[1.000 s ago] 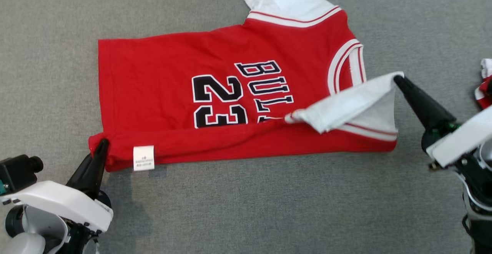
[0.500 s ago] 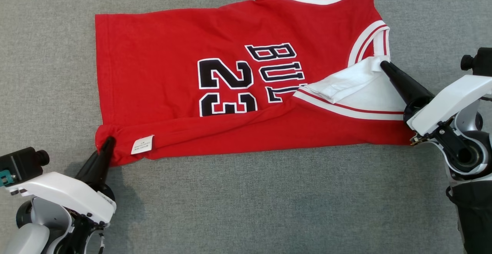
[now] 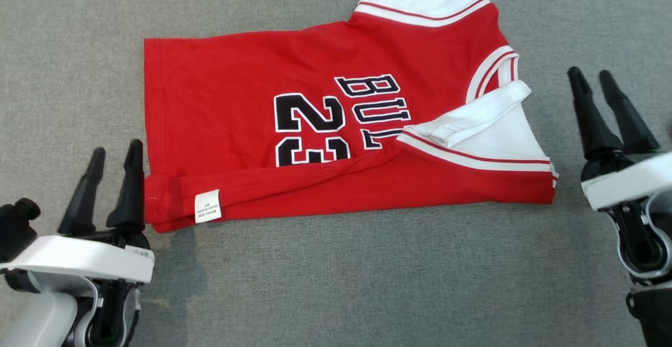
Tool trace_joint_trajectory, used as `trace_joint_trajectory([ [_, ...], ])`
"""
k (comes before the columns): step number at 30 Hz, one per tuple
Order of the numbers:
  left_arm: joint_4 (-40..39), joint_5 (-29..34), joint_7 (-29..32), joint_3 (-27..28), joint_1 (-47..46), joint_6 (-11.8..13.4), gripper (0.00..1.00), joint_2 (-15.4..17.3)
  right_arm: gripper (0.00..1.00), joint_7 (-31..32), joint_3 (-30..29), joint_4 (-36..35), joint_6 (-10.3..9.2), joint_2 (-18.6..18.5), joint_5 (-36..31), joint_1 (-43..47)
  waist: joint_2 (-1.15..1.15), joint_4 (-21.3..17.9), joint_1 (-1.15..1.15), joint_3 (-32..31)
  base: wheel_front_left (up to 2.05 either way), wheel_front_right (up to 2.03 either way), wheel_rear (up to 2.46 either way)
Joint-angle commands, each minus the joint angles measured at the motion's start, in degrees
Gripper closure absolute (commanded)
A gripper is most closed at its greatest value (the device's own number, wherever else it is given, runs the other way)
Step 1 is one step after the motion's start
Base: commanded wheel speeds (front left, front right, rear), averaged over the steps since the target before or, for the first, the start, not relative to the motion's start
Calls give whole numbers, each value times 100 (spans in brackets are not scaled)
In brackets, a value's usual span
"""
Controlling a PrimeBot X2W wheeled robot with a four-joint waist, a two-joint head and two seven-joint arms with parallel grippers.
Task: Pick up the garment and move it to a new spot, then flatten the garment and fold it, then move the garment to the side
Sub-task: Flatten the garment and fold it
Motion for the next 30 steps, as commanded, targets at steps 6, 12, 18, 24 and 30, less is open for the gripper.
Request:
trace_joint_trajectory([
  [6,-15,1056,-215,442,-192,179,0,-185,0,-891,-133,-490,0,-59,-1156,539,0,-70,0,-254,0,0,0],
  [12,41,2174,-216,974,66,-61,0,-607,0,-1241,-311,-742,0,182,-2156,1105,0,-99,0,-398,0,0,0],
  [18,306,2777,-218,1255,295,-560,0,-878,0,-1323,-470,-768,0,373,-2630,1464,0,-81,0,-459,0,0,0],
  [24,489,3023,-218,1362,426,-866,0,-1139,0,-1252,-514,-805,0,452,-2709,1540,0,-41,0,-474,0,0,0],
  [30,632,3129,-219,1293,494,-1018,0,-1352,0,-1148,-485,-719,0,412,-2723,1489,0,64,0,-327,0,0,0],
])
